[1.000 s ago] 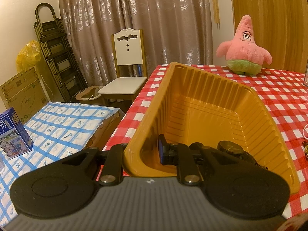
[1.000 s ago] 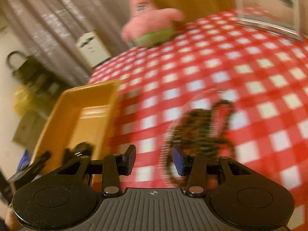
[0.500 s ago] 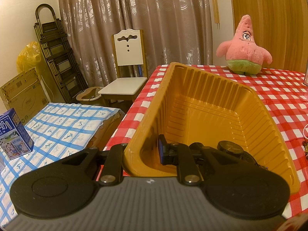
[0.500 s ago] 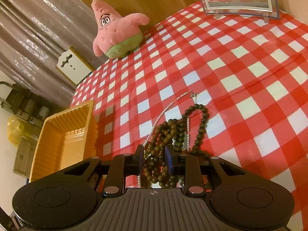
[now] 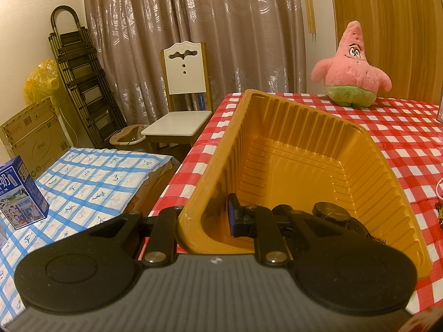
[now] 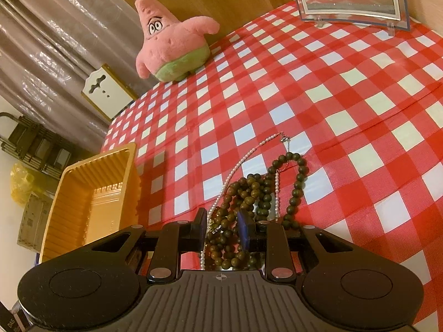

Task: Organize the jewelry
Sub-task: 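Grasp a dark wooden bead necklace from the pile with the right tool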

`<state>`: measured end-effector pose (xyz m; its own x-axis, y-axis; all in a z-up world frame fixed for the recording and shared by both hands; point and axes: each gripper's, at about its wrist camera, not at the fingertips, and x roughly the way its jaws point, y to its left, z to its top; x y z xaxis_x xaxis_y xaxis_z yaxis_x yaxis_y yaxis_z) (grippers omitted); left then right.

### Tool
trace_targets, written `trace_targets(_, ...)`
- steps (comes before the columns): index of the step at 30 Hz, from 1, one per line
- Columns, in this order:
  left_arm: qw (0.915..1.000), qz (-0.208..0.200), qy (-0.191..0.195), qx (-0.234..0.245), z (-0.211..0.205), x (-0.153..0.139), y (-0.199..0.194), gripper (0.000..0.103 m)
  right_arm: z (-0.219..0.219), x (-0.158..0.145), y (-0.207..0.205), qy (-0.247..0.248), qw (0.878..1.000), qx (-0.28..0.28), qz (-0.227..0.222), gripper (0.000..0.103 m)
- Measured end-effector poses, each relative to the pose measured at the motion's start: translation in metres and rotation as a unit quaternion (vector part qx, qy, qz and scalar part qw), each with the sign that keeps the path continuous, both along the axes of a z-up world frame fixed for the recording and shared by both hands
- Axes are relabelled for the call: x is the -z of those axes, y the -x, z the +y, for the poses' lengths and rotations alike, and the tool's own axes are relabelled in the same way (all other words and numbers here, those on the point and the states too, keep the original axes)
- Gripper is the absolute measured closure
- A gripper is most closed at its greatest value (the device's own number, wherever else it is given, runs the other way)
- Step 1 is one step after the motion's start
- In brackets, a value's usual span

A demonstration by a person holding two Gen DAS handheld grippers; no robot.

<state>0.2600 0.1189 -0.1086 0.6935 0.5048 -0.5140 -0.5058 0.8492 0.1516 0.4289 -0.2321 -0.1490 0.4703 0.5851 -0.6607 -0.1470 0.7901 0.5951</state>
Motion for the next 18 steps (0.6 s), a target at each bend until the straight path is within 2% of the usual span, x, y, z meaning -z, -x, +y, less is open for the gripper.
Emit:
trace_targets(8,1.0,0.0,0.0,0.0,0.0,0.0,0.0,0.086,-0.002,0.004,-0.002,-0.004,1.0,0.008,0.01,0.077)
trace_targets(15,1.0,0.0,0.0,0.0,0.0,0.0,0.0,0.086,-0.012,0.017,-0.015,-0.062,0.995,0.043,0.064,0.077)
trace_targets(18,1.0,0.0,0.0,0.0,0.0,0.0,0.0,0.086,-0.012,0.023,-0.022,-0.068,0.992,0.055,0.086,0.08)
